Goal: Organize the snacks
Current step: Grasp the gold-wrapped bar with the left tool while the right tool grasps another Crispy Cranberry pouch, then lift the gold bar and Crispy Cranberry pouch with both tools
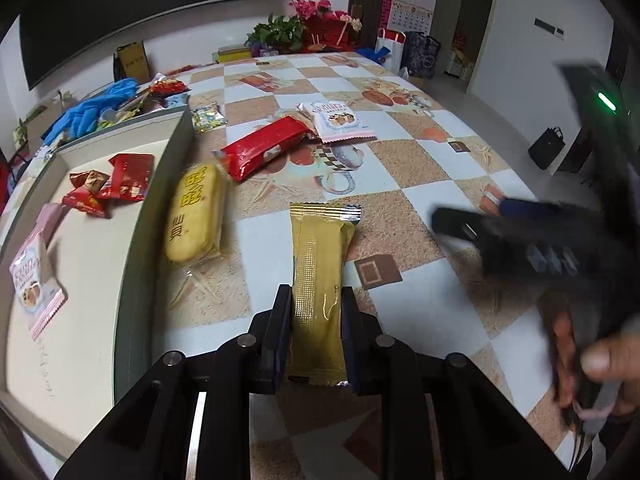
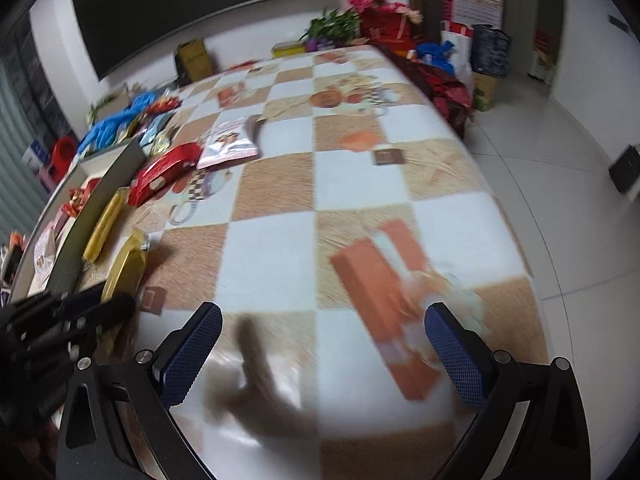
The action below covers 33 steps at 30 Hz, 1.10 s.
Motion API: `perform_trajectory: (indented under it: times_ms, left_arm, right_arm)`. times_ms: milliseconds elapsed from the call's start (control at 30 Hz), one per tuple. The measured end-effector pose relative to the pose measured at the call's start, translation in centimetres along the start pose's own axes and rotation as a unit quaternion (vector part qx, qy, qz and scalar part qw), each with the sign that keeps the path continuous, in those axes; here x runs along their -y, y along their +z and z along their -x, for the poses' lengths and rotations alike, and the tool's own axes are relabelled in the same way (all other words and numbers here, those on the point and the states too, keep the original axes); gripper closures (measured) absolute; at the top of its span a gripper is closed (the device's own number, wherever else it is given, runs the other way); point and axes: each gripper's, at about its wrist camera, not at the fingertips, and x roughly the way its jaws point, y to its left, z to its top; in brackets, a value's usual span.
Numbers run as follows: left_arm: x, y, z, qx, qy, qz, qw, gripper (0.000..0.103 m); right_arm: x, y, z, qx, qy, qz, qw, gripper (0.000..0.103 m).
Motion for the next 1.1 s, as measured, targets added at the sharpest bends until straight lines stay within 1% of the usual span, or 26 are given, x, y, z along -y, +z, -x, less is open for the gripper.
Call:
perform_trajectory:
  times_ms: [67, 133, 167, 200, 267, 300, 367, 400, 433, 467, 500, 533, 567, 633, 733, 800, 833, 900, 933, 1067, 1100]
  left_arm:
    - [-0.1, -0.3, 0.1, 0.009, -0.001, 0.004, 1.0, 0.077]
    - [-0.2, -0.3, 0.1, 0.011, -0.004, 0.007, 0.9999, 0.077]
    - [-0.3, -0.3, 0.1, 0.011, -0.008, 0.01, 0.9999, 0.077]
    - [-0.4, -0.3, 0.1, 0.012, -0.011, 0.013, 0.9998, 0.077]
    - [-0.5, -0.3, 0.1, 0.014, -0.013, 0.016, 0.9997, 0.077]
    - [-0.5, -0.5, 0.2, 0.014, -0.012, 0.015, 0.9997, 0.077]
    - [-0.4, -0.5, 0.2, 0.014, -0.009, 0.013, 0.9998, 0.077]
    - [-0.4, -0.6, 0.3, 0.015, -0.008, 0.012, 0.9998, 0.077]
    - [-0.4, -0.6, 0.3, 0.015, -0.007, 0.012, 0.9998, 0.077]
    - [-0.4, -0.6, 0.3, 0.015, -0.007, 0.012, 0.9998, 0.077]
    - [-0.4, -0.6, 0.4, 0.015, -0.008, 0.012, 0.9998, 0.076]
    - [-0.4, -0.7, 0.4, 0.015, -0.008, 0.012, 0.9998, 0.076]
    - [-0.5, -0.7, 0.4, 0.015, -0.01, 0.013, 0.9997, 0.076]
    - [-0.5, -0.7, 0.4, 0.015, -0.011, 0.014, 0.9997, 0.076]
    - [-0.2, -0.7, 0.4, 0.015, -0.004, 0.01, 0.9998, 0.076]
    - [0.0, -0.8, 0.4, 0.014, 0.004, 0.006, 0.9999, 0.076]
    - [0.1, -0.8, 0.5, 0.013, 0.008, 0.004, 0.9999, 0.076]
    - [0.4, -0.9, 0.5, 0.012, 0.017, -0.001, 0.9998, 0.076]
    - [0.5, -0.9, 0.6, 0.011, 0.021, -0.002, 0.9997, 0.076]
    - [0.7, -1.4, 1.0, 0.006, 0.034, 0.004, 0.9994, 0.076]
    - [0.8, -1.6, 1.1, 0.004, 0.036, 0.004, 0.9993, 0.077]
  right_arm:
    - [-0.8, 2.0, -1.5, -0.004, 0.01, 0.006, 1.0, 0.001]
    - [-1.1, 4.2, -2.8, -0.005, 0.022, -0.006, 1.0, 0.009]
    - [-1.0, 5.7, -3.5, -0.005, 0.034, -0.021, 0.999, 0.016]
    - [-0.7, 6.9, -4.1, -0.008, 0.046, -0.041, 0.998, 0.018]
    - [-0.6, 9.4, -5.5, -0.012, 0.065, -0.071, 0.995, 0.018]
    - [-1.0, 10.2, -6.0, -0.011, 0.063, -0.069, 0.996, 0.018]
    - [-2.5, 11.7, -7.3, -0.016, 0.053, -0.045, 0.997, 0.018]
    - [-3.1, 12.0, -7.9, -0.022, 0.048, -0.033, 0.998, 0.018]
    - [-3.9, 12.2, -8.4, -0.024, 0.033, -0.014, 0.999, 0.018]
    - [-4.9, 12.4, -8.8, -0.024, 0.011, 0.014, 1.0, 0.021]
    - [-5.7, 12.4, -9.1, -0.024, -0.014, 0.041, 0.999, 0.03]
    - [-6.5, 12.3, -9.3, -0.021, -0.04, 0.072, 0.996, 0.036]
    - [-6.8, 12.3, -9.2, -0.018, -0.031, 0.083, 0.996, 0.05]
    - [-6.8, 12.2, -8.9, -0.025, -0.025, 0.086, 0.996, 0.057]
    - [-6.2, 10.5, -7.7, -0.03, -0.013, 0.09, 0.995, 0.059]
    - [-5.5, 8.7, -6.3, -0.027, 0.002, 0.085, 0.996, 0.06]
    - [-4.9, 7.2, -5.2, -0.025, 0.013, 0.08, 0.996, 0.06]
    - [-4.4, 5.2, -3.5, -0.024, 0.022, 0.073, 0.997, 0.06]
    - [-4.1, 4.0, -2.6, -0.023, 0.024, 0.072, 0.997, 0.06]
    - [-2.9, -1.0, 0.8, -0.013, 0.009, 0.07, 0.997, 0.06]
    - [-2.8, -1.6, 1.4, -0.013, 0.007, 0.071, 0.997, 0.06]
